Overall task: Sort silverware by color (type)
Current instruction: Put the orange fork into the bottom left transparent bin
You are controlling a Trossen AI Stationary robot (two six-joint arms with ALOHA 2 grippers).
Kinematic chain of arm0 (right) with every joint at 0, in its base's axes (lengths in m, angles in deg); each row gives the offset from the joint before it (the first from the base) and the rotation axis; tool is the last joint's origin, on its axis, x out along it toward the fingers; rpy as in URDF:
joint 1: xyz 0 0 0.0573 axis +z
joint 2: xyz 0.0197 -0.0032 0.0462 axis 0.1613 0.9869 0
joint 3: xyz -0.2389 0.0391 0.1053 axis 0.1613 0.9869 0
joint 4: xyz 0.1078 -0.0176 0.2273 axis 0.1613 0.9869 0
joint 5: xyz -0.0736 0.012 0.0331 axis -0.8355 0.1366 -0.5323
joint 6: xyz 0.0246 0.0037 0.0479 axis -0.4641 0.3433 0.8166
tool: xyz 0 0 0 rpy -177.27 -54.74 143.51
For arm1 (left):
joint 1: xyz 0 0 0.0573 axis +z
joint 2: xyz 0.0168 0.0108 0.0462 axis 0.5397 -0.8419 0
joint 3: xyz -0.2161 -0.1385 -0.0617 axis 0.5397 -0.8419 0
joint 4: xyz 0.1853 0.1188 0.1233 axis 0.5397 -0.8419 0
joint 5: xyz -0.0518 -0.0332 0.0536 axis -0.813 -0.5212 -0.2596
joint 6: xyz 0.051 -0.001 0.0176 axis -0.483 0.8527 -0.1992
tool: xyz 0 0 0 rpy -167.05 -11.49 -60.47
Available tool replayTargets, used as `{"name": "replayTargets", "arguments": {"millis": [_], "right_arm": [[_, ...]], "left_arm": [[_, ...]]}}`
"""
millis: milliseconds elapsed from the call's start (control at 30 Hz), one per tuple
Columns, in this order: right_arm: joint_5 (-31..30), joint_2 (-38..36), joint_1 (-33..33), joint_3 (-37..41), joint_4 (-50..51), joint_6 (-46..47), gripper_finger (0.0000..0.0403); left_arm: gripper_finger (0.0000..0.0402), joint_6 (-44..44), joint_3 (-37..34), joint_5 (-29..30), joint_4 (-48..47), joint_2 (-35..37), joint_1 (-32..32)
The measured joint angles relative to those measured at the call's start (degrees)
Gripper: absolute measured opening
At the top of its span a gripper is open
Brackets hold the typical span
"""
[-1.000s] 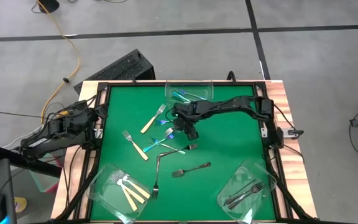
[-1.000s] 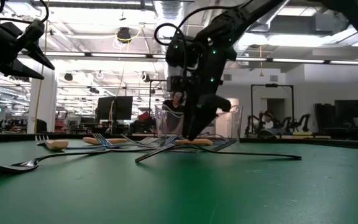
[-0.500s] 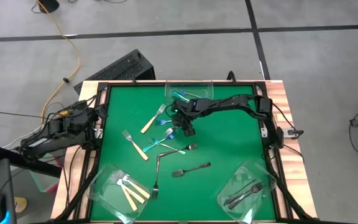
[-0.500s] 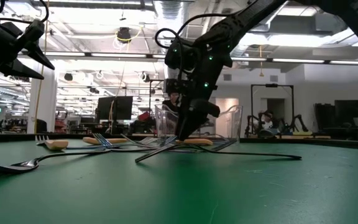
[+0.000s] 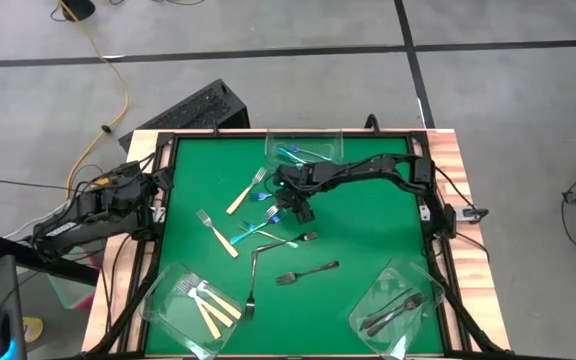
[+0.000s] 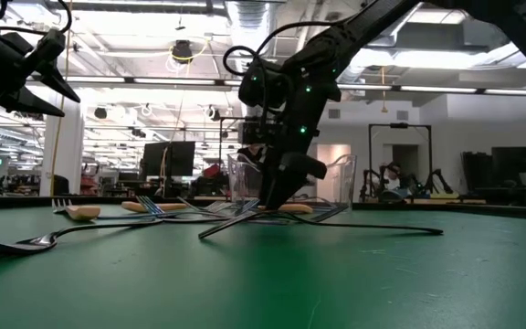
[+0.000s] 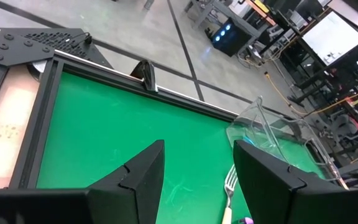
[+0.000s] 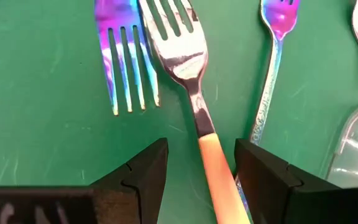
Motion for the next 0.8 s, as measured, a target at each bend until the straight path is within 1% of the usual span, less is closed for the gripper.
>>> {"name": "replayTargets", "arguments": {"millis": [100, 167, 433, 633, 800], "right_arm": [[-0.44, 0.06, 0.5, 0.06, -0.03, 0.29, 0.0202], [-0.46, -0.08, 0.51, 0.09, 0.17, 0.42, 0.0191], [0.7, -0.05, 0.37, 0.22, 1.07, 2.82, 0.013], [0.7, -0.05, 0.4, 0.15, 3.06, 2.85, 0.0089], [0.67, -0.05, 0.53, 0.15, 3.55, 6.86, 0.0054]], "left_arm": [[0.0176, 0.0, 0.0, 0.04, 0.0, 0.0, -0.01], [0.0176, 0.0, 0.0, 0.3, 0.0, 0.0, -0.02], [0.0176, 0.0, 0.0, 0.46, 0.0, 0.0, 0.0], [0.0176, 0.0, 0.0, 0.46, 0.0, 0.0, -0.01], [0.0176, 0.01, 0.0, 0.46, 0.0, 0.0, -0.01]]}}
